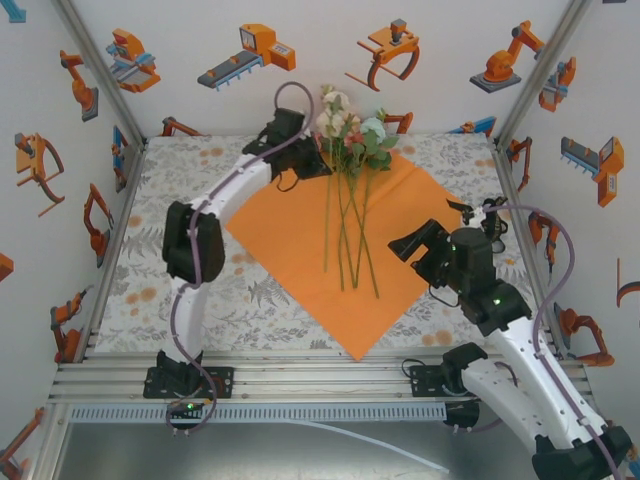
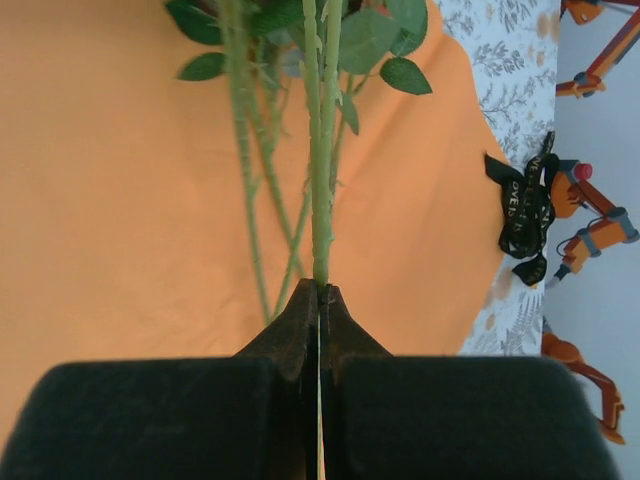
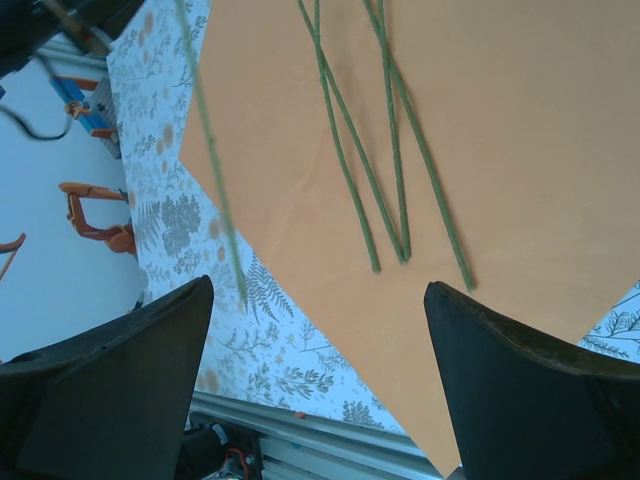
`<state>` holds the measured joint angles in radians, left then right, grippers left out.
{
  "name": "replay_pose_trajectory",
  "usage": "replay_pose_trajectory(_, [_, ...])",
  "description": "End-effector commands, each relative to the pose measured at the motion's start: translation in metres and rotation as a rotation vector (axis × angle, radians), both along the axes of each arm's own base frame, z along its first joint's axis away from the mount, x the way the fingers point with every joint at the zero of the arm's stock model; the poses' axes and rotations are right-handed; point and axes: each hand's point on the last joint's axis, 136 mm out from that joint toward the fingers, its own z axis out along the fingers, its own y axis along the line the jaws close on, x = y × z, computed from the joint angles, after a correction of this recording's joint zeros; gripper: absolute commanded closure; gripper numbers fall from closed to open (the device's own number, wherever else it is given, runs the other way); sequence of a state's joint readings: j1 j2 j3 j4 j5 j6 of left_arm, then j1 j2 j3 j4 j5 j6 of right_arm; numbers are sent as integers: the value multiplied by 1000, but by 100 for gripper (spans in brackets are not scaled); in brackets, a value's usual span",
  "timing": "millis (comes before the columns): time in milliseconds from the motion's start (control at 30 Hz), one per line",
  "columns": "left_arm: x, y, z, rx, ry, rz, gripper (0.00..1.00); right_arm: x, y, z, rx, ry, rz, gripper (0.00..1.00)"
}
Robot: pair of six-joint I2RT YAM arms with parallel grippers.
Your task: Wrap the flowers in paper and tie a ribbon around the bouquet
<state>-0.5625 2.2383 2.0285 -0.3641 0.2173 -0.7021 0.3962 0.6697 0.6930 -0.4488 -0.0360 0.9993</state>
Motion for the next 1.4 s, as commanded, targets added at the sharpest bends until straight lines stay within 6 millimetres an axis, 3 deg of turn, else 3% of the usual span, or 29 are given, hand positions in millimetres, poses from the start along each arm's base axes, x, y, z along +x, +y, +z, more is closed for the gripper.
replay_pose_trajectory(0, [15, -33, 6, -120, -2, 22, 100, -9, -5, 0, 4, -5, -11, 22])
replay_pose_trajectory(133, [16, -60, -26, -82, 8, 17, 100, -13, -10, -2, -1, -18, -28, 21])
replay_pose_trajectory(333, [20, -55, -80, 32, 51, 29, 100, -16, -12, 0, -17, -17, -23, 21])
replay_pose_trajectory(433, [19, -52, -85, 68, 28, 10, 96, -15, -12, 1, -20, -19, -26, 21])
replay_pose_trajectory(567, [21, -48, -62, 65, -23, -7, 80, -12, -12, 2, -31, -20, -27, 20])
replay_pose_trajectory(667, [23, -45, -31, 45, -77, -14, 70, -9, -12, 0, -50, -14, -27, 20])
replay_pose_trajectory(800, [20, -37, 18, 4, -141, -31, 65, -4, -13, -5, -94, 0, -24, 20])
replay_pose_trajectory(933, [7, -7, 59, -6, -201, -8, 63, 7, -16, -16, -156, 57, -30, 20])
replay_pose_trajectory(1067, [-16, 53, 65, -10, -208, 96, 62, 26, -15, -45, -185, 186, -3, 20])
replay_pose_trajectory(1233, [-79, 120, 28, 46, -111, 174, 62, 28, -6, -96, -166, 334, 59, 21])
replay_pose_trajectory(1367, [-141, 143, -14, 75, 25, 184, 62, 7, 0, -129, -98, 415, 65, 22])
